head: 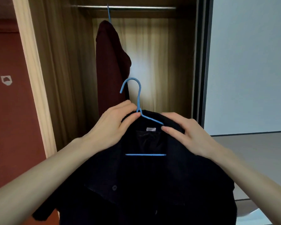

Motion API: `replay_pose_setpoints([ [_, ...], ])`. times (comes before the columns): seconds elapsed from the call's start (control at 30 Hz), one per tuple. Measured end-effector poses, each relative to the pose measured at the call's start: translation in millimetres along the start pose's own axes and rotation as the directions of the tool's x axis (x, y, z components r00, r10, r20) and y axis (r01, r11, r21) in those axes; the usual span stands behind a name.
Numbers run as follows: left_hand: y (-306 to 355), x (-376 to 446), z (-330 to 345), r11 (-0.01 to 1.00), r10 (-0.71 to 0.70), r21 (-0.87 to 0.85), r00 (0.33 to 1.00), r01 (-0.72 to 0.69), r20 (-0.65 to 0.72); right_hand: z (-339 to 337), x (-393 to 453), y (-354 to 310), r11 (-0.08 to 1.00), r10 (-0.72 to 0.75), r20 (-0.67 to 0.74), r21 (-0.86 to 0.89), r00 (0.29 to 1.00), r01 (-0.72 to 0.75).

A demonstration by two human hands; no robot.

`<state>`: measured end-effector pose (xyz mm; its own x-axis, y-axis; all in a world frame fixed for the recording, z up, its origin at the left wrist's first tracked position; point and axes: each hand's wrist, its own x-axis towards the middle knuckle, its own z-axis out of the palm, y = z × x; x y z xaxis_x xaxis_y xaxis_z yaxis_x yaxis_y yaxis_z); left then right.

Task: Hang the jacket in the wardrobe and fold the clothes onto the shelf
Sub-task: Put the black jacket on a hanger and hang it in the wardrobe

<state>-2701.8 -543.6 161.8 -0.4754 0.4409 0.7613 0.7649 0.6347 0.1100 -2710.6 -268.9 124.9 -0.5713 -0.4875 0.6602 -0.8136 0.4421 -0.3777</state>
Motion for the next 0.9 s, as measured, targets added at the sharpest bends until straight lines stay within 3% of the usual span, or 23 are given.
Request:
replay_pose_setpoints([
  [0.13, 6, 4, 15, 0.970, -0.135, -0.213, 0.989, 0.118, -0.065, -6, 7, 10, 0.997, 0.025, 0.057, -0.075, 0.998, -0.021],
  [0.27, 12, 13, 20, 0.923, -0.221, -0.321, 0.975, 0.210, 0.002, -13, 16, 21, 0.996, 0.020, 0.066, -0.083, 0.998, -0.014],
  [0.47, 13, 35, 29, 0.918, -0.298, -0.264, 0.954, 0.295, 0.030, -18, 35, 42, 0.998, 0.037, 0.048, -0.058, 0.998, -0.034],
  [0.63, 1, 45, 24, 0.898, -0.390, -0.236, 0.920, 0.371, -0.039, -14, 62, 50, 0.997, 0.006, 0.004, -0.072, 1.000, -0.006],
  [0.9, -32, 51, 36, 0.868, -0.494, -0.176, 0.842, 0.464, -0.215, 13, 90, 64, 0.924, -0.032, -0.122, -0.383, 0.992, -0.018],
])
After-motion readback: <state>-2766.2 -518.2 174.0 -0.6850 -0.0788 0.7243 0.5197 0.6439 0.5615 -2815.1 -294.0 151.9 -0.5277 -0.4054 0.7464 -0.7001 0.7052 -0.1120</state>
